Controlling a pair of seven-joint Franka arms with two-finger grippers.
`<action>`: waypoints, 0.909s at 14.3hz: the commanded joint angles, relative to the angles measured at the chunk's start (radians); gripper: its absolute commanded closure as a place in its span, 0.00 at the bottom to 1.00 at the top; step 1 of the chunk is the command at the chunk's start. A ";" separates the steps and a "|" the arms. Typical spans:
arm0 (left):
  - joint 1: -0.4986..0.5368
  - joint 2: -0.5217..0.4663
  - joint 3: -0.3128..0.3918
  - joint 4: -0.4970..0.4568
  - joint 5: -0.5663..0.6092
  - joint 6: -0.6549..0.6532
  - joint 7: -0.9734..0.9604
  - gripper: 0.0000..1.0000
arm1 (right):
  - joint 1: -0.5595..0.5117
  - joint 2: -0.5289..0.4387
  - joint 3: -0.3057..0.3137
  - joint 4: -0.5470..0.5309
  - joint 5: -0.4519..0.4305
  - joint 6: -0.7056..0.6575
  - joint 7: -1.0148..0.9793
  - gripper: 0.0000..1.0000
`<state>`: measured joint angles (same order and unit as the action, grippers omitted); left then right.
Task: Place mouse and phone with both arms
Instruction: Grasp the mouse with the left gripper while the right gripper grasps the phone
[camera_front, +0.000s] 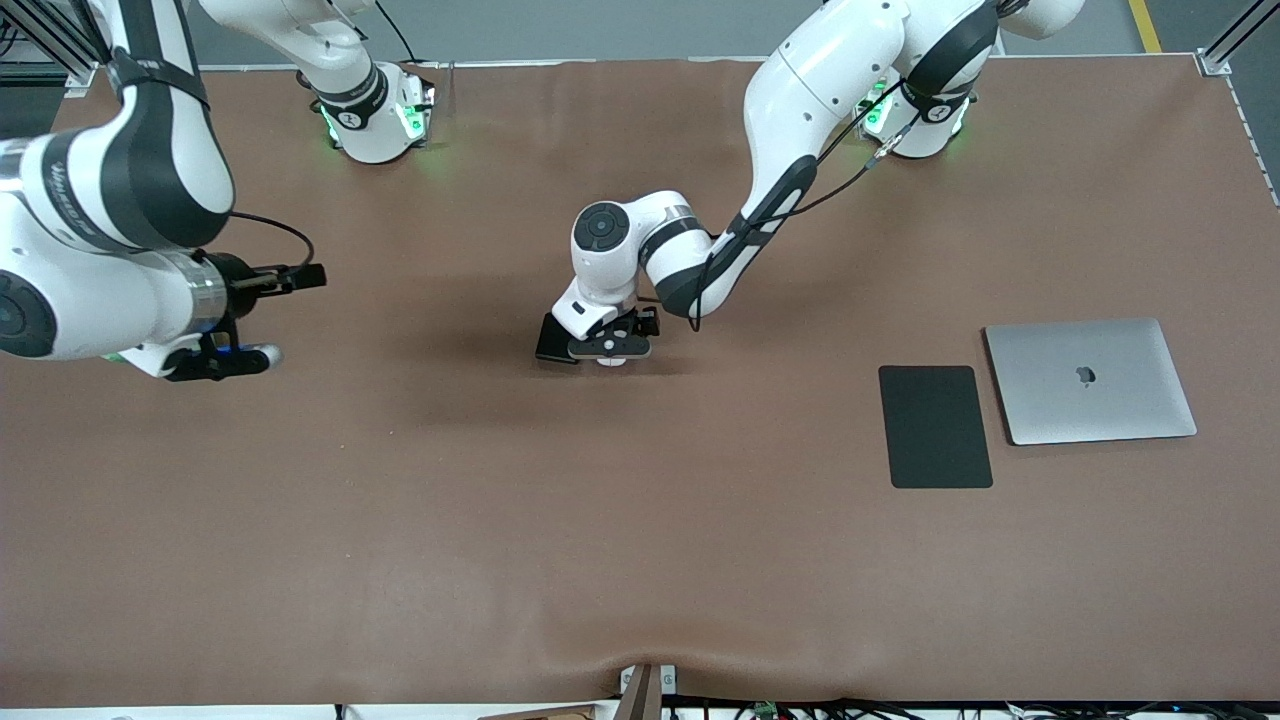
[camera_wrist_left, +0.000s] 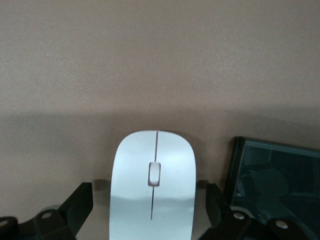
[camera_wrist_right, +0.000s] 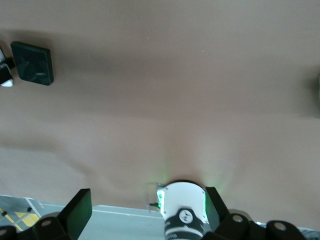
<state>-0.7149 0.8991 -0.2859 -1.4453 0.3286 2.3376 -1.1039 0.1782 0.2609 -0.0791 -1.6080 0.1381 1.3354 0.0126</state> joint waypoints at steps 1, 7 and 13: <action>-0.014 0.024 0.011 0.029 0.024 0.013 -0.033 0.84 | 0.021 -0.032 -0.005 -0.050 0.028 0.028 0.036 0.00; 0.006 -0.009 0.013 0.028 0.027 -0.009 -0.027 1.00 | 0.066 -0.054 -0.005 -0.177 0.060 0.149 0.063 0.00; 0.121 -0.095 0.008 0.025 0.024 -0.095 -0.017 1.00 | 0.171 -0.051 -0.005 -0.306 0.112 0.373 0.191 0.00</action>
<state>-0.6349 0.8599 -0.2699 -1.4099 0.3286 2.2920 -1.1039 0.2883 0.2420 -0.0768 -1.8497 0.2323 1.6364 0.1224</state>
